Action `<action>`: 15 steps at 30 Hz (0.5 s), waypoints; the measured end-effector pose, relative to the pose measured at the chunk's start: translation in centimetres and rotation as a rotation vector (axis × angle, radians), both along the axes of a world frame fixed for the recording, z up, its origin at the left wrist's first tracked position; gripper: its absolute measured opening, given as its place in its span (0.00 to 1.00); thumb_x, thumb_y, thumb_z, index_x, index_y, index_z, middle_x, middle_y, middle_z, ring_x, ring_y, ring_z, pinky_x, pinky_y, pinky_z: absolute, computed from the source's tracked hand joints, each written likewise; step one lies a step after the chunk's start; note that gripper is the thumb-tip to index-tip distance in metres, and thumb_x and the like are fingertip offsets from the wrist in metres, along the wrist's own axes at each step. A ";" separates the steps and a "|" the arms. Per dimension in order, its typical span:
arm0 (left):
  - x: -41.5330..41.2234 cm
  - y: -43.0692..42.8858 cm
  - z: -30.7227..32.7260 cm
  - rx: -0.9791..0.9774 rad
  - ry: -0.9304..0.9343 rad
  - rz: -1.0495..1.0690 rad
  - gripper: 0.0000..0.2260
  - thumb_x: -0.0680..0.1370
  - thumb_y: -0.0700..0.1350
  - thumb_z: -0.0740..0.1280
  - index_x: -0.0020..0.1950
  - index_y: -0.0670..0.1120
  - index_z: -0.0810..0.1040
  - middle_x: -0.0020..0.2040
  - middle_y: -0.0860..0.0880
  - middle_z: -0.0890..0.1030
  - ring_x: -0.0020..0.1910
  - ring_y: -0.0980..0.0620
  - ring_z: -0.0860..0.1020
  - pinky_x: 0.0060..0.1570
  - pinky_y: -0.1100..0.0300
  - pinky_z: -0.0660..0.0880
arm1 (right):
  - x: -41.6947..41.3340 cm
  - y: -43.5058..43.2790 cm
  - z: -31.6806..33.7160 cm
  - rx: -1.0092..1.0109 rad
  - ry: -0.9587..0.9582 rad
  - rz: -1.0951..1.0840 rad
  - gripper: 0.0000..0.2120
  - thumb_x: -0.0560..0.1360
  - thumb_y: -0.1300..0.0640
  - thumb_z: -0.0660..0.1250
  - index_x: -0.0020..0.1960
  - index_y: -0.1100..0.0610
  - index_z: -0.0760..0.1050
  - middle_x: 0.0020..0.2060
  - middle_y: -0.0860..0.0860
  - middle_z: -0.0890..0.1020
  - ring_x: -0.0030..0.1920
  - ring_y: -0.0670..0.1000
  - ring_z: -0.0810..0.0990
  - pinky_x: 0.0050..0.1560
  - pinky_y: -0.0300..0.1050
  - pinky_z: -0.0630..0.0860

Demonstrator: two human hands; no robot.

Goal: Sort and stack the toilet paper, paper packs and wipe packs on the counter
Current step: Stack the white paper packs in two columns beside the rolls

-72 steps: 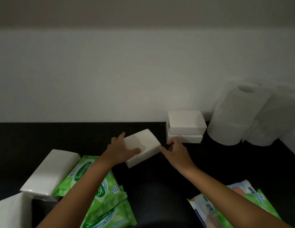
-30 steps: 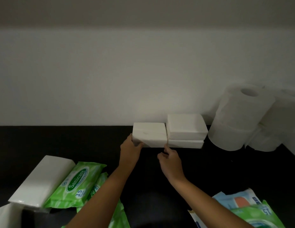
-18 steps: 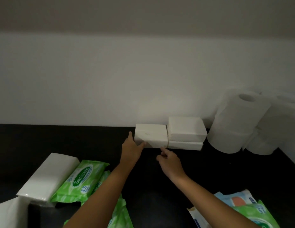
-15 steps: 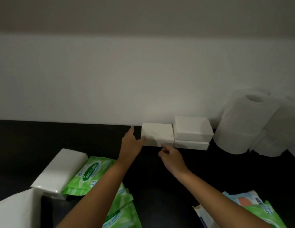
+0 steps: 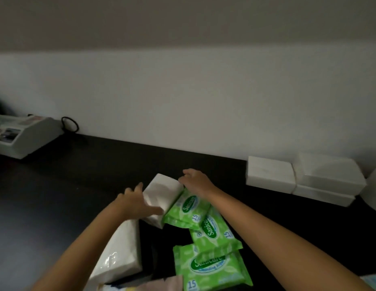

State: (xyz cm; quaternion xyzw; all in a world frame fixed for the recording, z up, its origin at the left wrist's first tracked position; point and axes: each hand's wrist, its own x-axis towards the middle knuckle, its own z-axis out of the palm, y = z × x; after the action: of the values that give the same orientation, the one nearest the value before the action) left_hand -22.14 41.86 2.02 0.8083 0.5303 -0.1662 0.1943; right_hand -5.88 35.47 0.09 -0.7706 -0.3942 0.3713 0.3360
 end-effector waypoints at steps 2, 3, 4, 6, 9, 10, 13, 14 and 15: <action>-0.2 0.2 -1.3 -0.015 0.038 -0.029 0.49 0.69 0.65 0.66 0.77 0.45 0.42 0.77 0.39 0.52 0.75 0.38 0.55 0.71 0.47 0.58 | -1.1 1.6 -0.4 -0.061 -0.008 0.024 0.25 0.79 0.53 0.56 0.74 0.60 0.60 0.73 0.57 0.66 0.72 0.55 0.66 0.70 0.43 0.62; -0.3 0.2 -1.9 -0.031 0.036 -0.038 0.50 0.69 0.65 0.67 0.77 0.45 0.42 0.76 0.40 0.53 0.74 0.39 0.57 0.71 0.47 0.58 | -1.5 2.1 -0.6 -0.099 -0.018 0.034 0.25 0.80 0.52 0.55 0.74 0.60 0.60 0.73 0.57 0.65 0.72 0.56 0.65 0.69 0.43 0.62; -0.3 0.3 -2.3 -0.047 0.028 -0.045 0.51 0.68 0.65 0.68 0.77 0.45 0.42 0.76 0.40 0.55 0.74 0.39 0.58 0.71 0.47 0.59 | -1.8 2.6 -0.8 -0.134 -0.027 0.040 0.24 0.80 0.52 0.54 0.73 0.61 0.61 0.72 0.57 0.66 0.72 0.56 0.66 0.68 0.44 0.63; -0.3 0.4 -2.7 -0.043 0.015 -0.077 0.53 0.66 0.64 0.71 0.77 0.46 0.42 0.74 0.41 0.57 0.73 0.41 0.60 0.70 0.48 0.60 | -2.3 3.3 -1.0 -0.163 -0.048 0.034 0.23 0.80 0.52 0.53 0.71 0.62 0.65 0.70 0.59 0.69 0.69 0.57 0.69 0.65 0.45 0.66; -0.4 0.3 -2.8 0.033 -0.025 -0.106 0.53 0.64 0.62 0.73 0.77 0.46 0.45 0.71 0.42 0.60 0.69 0.42 0.65 0.67 0.48 0.66 | -2.6 3.6 -0.7 -0.150 -0.037 0.007 0.22 0.79 0.52 0.54 0.70 0.61 0.67 0.68 0.58 0.72 0.67 0.58 0.70 0.64 0.44 0.67; -0.6 0.3 -2.6 0.066 -0.051 -0.107 0.53 0.63 0.61 0.74 0.77 0.46 0.46 0.70 0.42 0.62 0.68 0.42 0.66 0.65 0.48 0.68 | -2.7 3.5 -0.3 -0.129 -0.030 0.000 0.22 0.79 0.53 0.54 0.69 0.62 0.68 0.68 0.59 0.72 0.68 0.58 0.70 0.64 0.44 0.67; -0.8 1.0 -1.5 0.248 -0.204 -0.162 0.52 0.62 0.55 0.77 0.77 0.45 0.50 0.68 0.40 0.64 0.65 0.39 0.68 0.63 0.48 0.69 | -2.1 2.6 1.0 0.022 -0.017 -0.077 0.19 0.78 0.56 0.57 0.65 0.62 0.72 0.64 0.59 0.75 0.65 0.58 0.72 0.63 0.45 0.69; -0.7 1.4 -0.8 0.287 -0.306 -0.194 0.52 0.60 0.53 0.78 0.77 0.45 0.52 0.68 0.40 0.65 0.65 0.38 0.69 0.63 0.49 0.69 | -1.5 2.0 1.5 0.083 0.000 -0.120 0.18 0.77 0.56 0.57 0.64 0.61 0.73 0.63 0.59 0.76 0.65 0.57 0.73 0.62 0.45 0.69; -0.3 1.5 0.0 0.293 -0.413 -0.225 0.53 0.58 0.52 0.79 0.76 0.46 0.54 0.68 0.41 0.65 0.65 0.39 0.69 0.64 0.50 0.69 | -0.9 1.2 2.1 0.140 0.016 -0.163 0.18 0.77 0.57 0.58 0.64 0.60 0.73 0.62 0.58 0.77 0.64 0.56 0.74 0.60 0.44 0.70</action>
State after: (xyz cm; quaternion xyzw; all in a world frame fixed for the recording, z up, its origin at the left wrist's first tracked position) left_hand -22.44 43.38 2.06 0.8984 0.4047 0.0600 0.1596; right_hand -6.74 36.68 2.17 -0.7718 -0.3525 0.3206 0.4211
